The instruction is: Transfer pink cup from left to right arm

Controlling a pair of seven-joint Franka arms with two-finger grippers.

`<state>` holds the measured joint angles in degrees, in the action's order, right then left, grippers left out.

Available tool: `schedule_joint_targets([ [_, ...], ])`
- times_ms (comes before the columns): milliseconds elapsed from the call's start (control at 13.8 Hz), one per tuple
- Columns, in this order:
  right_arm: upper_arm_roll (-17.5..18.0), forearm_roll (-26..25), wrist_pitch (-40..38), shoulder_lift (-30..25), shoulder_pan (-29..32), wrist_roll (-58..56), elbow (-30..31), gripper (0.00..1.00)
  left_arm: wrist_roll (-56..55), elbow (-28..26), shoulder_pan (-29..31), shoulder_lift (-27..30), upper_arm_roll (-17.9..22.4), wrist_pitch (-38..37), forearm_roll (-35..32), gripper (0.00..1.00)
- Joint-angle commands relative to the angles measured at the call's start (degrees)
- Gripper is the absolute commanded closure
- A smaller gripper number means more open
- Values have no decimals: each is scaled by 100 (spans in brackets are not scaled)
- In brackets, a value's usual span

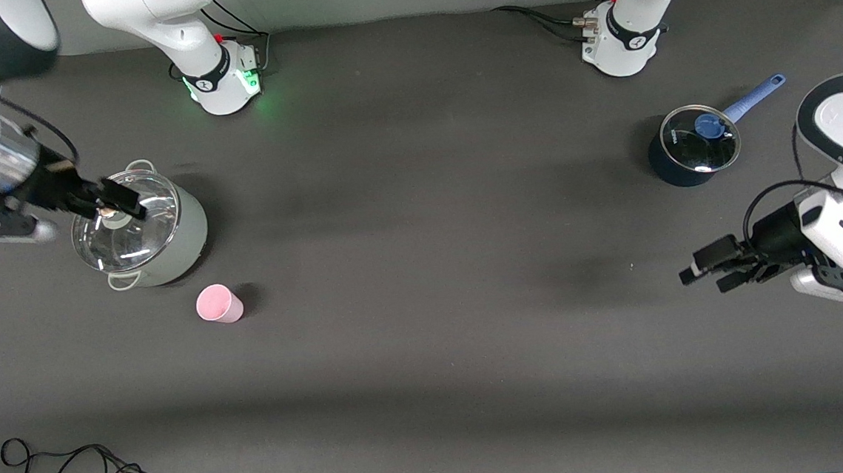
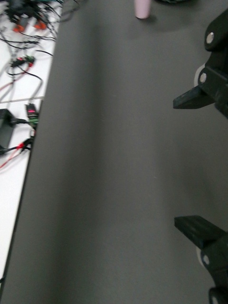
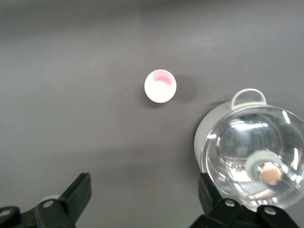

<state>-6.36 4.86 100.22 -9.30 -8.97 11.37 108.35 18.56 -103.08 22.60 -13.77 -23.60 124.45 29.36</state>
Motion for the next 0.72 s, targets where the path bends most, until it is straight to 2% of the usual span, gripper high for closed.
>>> schedule_joint_targets([
  [0,-41,-134,-415,25,-8,5,-428,0,-116,-116,-36,409,198,-692,-718,0],
  [217,-154,-134,-416,95,10,-48,-490,0,-116,-72,-54,541,198,-1439,-1842,0],
  [362,-164,-134,-407,122,10,-48,-508,0,-133,-72,-80,682,172,-1582,-2476,0],
  [652,-164,-143,-407,122,10,-56,-517,0,-687,-11,-54,1024,137,-1836,-2716,0],
])
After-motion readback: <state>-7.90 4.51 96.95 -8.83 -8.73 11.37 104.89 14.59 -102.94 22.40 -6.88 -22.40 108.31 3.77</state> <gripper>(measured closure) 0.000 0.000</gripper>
